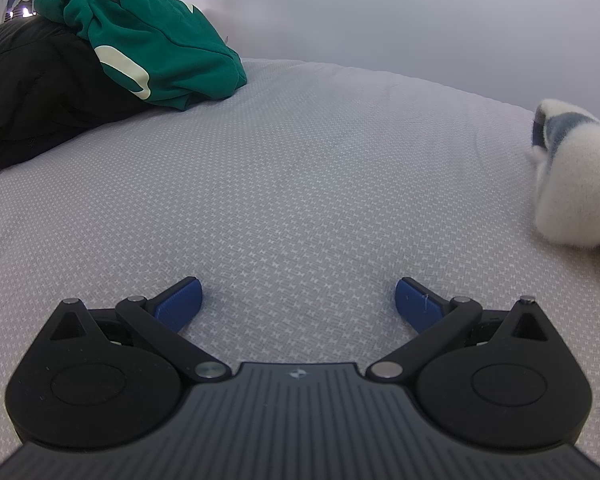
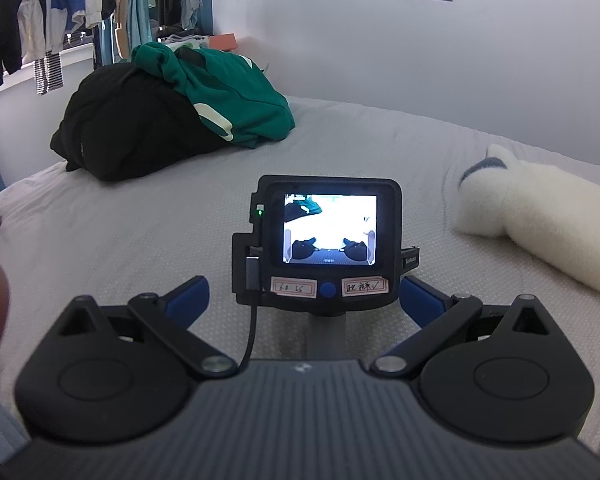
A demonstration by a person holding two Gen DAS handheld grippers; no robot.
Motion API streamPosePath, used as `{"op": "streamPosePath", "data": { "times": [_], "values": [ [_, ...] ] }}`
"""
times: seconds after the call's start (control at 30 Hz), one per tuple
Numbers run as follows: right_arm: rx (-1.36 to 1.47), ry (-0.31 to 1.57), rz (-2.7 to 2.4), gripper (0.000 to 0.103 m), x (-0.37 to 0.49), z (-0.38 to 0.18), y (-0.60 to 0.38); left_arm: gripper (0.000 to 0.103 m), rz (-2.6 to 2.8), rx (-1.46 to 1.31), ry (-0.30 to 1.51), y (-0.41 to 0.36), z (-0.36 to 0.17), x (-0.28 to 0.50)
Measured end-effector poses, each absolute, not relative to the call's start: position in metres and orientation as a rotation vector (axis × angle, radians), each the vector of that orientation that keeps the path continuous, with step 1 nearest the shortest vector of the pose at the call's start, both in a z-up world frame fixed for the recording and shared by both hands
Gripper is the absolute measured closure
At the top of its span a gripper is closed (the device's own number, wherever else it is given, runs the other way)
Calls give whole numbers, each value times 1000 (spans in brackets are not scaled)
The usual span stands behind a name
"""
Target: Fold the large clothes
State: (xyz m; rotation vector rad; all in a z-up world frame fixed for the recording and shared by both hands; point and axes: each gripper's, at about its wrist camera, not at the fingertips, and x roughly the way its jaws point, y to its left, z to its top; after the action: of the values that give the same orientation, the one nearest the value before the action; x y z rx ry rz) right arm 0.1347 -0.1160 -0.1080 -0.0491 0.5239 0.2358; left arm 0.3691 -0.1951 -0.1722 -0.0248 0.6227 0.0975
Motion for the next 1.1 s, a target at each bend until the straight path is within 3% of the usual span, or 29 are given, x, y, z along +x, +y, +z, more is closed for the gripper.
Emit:
{"op": "streamPosePath", "data": {
  "times": [1.1],
  "values": [
    [-41,518,237,0,133,-109,-118,0,97,-25,622,-195,-173,369]
  ]
}}
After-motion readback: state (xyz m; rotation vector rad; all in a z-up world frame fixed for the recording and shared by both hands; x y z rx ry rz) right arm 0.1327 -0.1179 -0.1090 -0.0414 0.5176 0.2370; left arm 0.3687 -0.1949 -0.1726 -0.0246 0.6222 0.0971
